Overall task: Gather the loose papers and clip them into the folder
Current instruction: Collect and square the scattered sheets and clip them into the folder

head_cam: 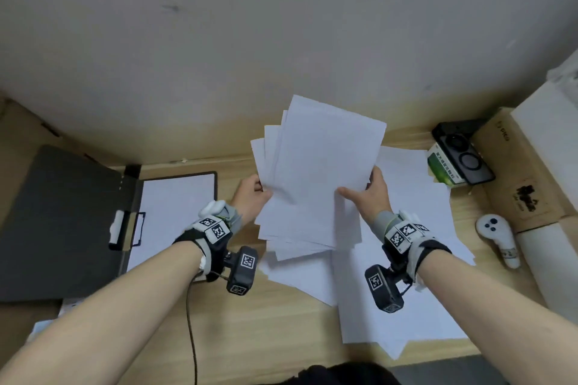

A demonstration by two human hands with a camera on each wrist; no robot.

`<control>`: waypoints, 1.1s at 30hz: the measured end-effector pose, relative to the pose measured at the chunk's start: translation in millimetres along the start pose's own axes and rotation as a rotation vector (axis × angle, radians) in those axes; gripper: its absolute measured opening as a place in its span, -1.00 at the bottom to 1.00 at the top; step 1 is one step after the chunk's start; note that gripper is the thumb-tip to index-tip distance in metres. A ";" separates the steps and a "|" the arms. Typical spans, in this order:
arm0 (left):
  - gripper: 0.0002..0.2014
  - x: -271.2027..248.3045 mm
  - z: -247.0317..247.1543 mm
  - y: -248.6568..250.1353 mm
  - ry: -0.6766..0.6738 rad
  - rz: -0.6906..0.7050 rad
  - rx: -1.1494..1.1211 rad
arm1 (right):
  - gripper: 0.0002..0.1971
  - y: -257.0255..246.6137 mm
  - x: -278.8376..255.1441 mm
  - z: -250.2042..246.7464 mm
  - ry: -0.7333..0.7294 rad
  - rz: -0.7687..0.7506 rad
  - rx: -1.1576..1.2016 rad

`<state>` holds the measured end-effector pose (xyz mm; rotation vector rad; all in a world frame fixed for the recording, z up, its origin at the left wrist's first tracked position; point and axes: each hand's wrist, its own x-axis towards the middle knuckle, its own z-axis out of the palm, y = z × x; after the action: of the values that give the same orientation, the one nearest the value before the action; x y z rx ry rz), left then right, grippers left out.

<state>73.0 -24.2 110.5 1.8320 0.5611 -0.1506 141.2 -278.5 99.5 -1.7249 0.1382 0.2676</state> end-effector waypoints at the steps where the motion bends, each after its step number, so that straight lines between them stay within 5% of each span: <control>1: -0.71 -2.7 -19.0 2.1 -0.003 0.027 0.007 | -0.37 -11.4 -5.8 14.8 -0.009 -0.016 0.023; 5: -0.73 -10.5 -74.8 8.3 0.023 0.104 0.029 | -0.59 -41.9 -16.3 52.0 -0.045 0.001 0.113; 12: -0.72 -30.9 -115.4 -0.2 0.049 0.150 -0.034 | -0.65 -59.9 -39.9 96.8 -0.044 0.020 0.261; 22: -0.78 -50.7 -84.1 -37.3 0.098 -0.022 -0.163 | -0.63 -20.0 -67.4 117.6 -0.151 0.091 0.049; 28: -0.70 -50.8 -91.4 -13.0 0.135 0.066 -0.399 | -0.62 -41.4 -50.5 109.4 -0.163 0.082 0.206; 33: -0.72 -57.7 -72.0 -34.3 0.130 -0.006 -0.295 | -0.63 -6.0 -52.8 101.6 -0.219 0.158 0.070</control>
<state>-5.5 33.0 126.7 1.5605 0.6435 0.0464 81.5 -180.6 103.3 -1.6060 0.1221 0.5599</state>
